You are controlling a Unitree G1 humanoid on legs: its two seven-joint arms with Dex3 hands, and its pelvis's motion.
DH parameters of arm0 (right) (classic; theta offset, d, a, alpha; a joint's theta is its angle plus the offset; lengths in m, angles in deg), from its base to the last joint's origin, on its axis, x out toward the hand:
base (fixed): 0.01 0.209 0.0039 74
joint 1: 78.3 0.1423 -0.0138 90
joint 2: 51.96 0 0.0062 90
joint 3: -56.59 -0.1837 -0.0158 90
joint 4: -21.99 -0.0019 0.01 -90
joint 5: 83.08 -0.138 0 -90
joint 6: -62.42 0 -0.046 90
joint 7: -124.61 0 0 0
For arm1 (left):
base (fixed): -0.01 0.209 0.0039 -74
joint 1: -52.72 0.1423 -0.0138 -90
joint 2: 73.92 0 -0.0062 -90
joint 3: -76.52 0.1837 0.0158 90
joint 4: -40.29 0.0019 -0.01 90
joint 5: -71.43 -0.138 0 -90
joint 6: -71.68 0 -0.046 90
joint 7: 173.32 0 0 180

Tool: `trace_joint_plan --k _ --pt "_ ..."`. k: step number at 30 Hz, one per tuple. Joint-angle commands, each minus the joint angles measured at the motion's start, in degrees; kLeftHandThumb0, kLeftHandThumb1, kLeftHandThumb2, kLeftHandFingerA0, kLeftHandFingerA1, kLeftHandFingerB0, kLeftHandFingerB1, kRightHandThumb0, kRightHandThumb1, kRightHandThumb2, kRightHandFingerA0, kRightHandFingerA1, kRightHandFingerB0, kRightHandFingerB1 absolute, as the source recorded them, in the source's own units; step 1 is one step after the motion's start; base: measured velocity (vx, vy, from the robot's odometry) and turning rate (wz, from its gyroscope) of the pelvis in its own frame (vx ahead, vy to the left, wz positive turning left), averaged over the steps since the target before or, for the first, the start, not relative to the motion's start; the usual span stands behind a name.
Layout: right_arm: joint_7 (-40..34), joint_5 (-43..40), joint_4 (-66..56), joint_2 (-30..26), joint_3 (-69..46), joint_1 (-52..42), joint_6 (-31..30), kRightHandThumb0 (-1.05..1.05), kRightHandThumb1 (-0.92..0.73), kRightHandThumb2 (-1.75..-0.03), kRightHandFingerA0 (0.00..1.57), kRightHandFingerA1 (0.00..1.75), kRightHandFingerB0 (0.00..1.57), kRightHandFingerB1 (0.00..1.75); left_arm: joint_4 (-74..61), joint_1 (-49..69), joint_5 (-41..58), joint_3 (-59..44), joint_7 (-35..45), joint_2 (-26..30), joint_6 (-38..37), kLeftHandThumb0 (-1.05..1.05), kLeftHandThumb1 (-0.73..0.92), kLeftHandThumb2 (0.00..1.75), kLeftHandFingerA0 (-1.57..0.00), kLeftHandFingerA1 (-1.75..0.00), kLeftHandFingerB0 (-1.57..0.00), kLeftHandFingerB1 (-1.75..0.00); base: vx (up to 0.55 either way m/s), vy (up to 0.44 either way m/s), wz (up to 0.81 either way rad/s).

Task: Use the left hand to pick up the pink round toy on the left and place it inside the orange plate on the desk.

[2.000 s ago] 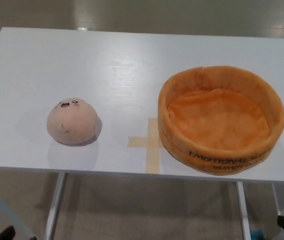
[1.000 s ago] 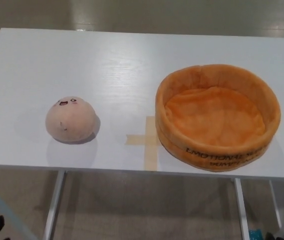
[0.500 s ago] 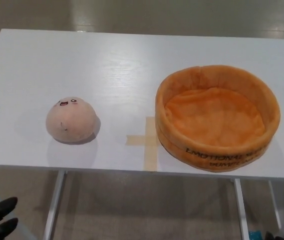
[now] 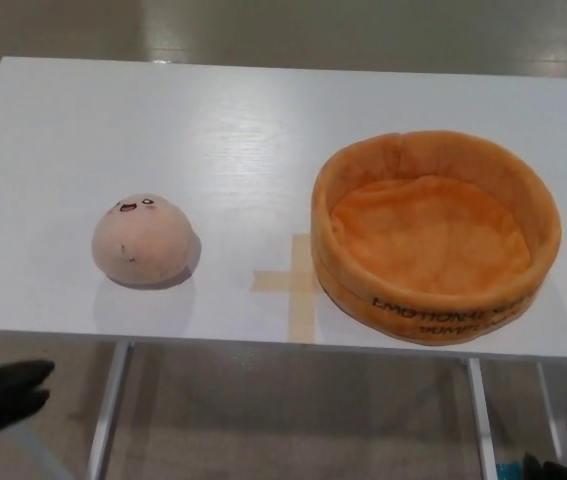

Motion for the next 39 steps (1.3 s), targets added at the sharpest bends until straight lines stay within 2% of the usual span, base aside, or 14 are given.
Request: trace_joint_plan --k 1,3,4,6,12,19,21,22,23,25,32,37,38,39 --pt "4.9 -0.6 1.2 -2.6 0.7 0.5 -3.6 -0.18 -0.33 -0.95 0.26 0.68 0.14 0.57 -12.4 -6.2 18.7 -4.9 0.6 2.4 7.6 -0.19 0.50 0.56 -0.20 -0.40 -0.27 -0.32 0.00 0.000 0.00" --pt "4.1 -0.3 1.0 -2.5 1.0 0.6 -3.8 -0.13 -0.34 -0.96 0.30 0.70 0.15 0.58 -10.5 -13.1 11.2 -3.2 -6.1 0.7 7.0 -0.20 0.50 0.56 -0.21 -0.39 -0.25 -0.33 0.00 0.000 0.00" --pt "4.0 -0.2 1.1 -2.6 1.2 0.6 -3.9 -0.13 -0.44 -0.81 0.25 0.84 0.17 0.55 -10.1 -14.9 9.3 -2.9 -7.3 0.1 7.2 -0.18 0.51 0.56 -0.20 -0.39 -0.24 -0.32 0.00 0.000 0.07" --pt "4.0 -0.1 1.1 -2.7 1.5 0.6 -4.1 -0.13 -0.34 -0.96 0.30 0.71 0.14 0.57 -9.2 -17.6 6.6 -2.5 -8.7 -0.6 7.5 -0.17 0.52 0.56 -0.19 -0.38 -0.23 -0.32 0.00 0.000 0.00" --pt "3.5 -0.2 1.3 -2.9 2.1 0.7 -4.0 -0.11 -0.33 -0.96 0.28 0.70 0.14 0.57 2.5 -34.7 -11.1 2.5 -15.6 -0.3 5.9 -0.17 0.51 0.56 -0.18 -0.36 -0.20 -0.30 0.00 0.000 0.00" --pt "4.3 -0.4 1.0 -2.8 2.2 0.2 -3.8 -0.14 -0.42 -0.86 0.21 0.87 0.17 0.54 17.9 -47.4 -22.3 9.8 -19.4 -0.2 3.1 -0.31 0.44 0.58 -0.13 -0.35 -0.16 -0.30 0.00 0.000 0.00" --pt "4.4 -0.3 1.2 -2.9 2.3 0.3 -3.8 -0.11 -0.33 -0.95 0.27 0.68 0.12 0.56 23.1 -51.0 -26.1 12.7 -20.8 -0.2 2.4 -0.33 0.43 0.59 -0.13 -0.35 -0.15 -0.30 0.00 0.000 0.00" --pt "4.7 -0.4 1.2 -2.9 2.3 0.3 -3.8 -0.13 -0.33 -0.96 0.27 0.69 0.11 0.55 27.6 -54.0 -29.3 15.4 -22.0 -0.2 2.1 -0.22 0.38 0.88 -0.01 -0.50 0.00 -0.47 0.00 0.000 0.00" --pt "4.5 -0.2 1.2 -2.9 2.4 0.3 -3.7 -0.12 -0.33 -0.95 0.31 0.71 0.16 0.58 29.4 -55.4 -30.8 17.1 -22.2 0.0 2.8 -0.29 0.45 0.60 -0.07 -0.21 -0.11 -0.29 0.00 0.000 0.00" --pt "4.1 0.0 1.1 -2.9 2.6 0.4 -3.7 -0.11 -0.33 -0.95 0.32 0.72 0.16 0.58 31.4 -56.8 -32.8 19.3 -22.1 0.6 3.5 -0.30 0.47 0.54 -0.01 -0.28 -0.11 -0.26 0.00 0.000 0.00" --pt "3.3 0.6 1.3 -2.8 3.3 0.4 -3.8 -0.08 -0.31 -0.95 0.33 0.71 0.20 0.60 41.1 -62.2 -38.0 27.6 -21.4 0.8 4.6 -0.32 0.25 0.64 0.00 -0.19 -0.02 -0.28 0.00 0.000 0.00" --pt "4.3 -0.3 1.2 -2.6 2.9 0.3 -3.7 -0.05 -0.33 -0.95 0.32 0.71 0.20 0.61 46.9 -64.7 -41.8 33.2 -21.4 0.5 4.5 -0.53 0.37 0.70 0.00 -0.05 -0.01 -0.11 0.00 0.000 0.00" --pt "4.8 -0.3 1.2 -2.6 2.9 0.2 -3.5 -0.05 -0.39 -0.86 0.22 0.91 0.19 0.61 48.1 -65.3 -42.9 34.7 -21.4 0.5 4.5 -0.59 0.39 0.74 0.00 -0.03 0.00 -0.07 0.00 0.000 0.00" --pt "4.9 -0.4 1.2 -2.7 3.0 0.2 -3.5 -0.05 -0.39 -0.86 0.22 0.91 0.19 0.61 48.5 -65.6 -43.1 35.1 -21.4 0.6 4.4 -0.59 0.39 0.74 0.00 -0.03 0.00 -0.07 0.00 0.000 0.00"
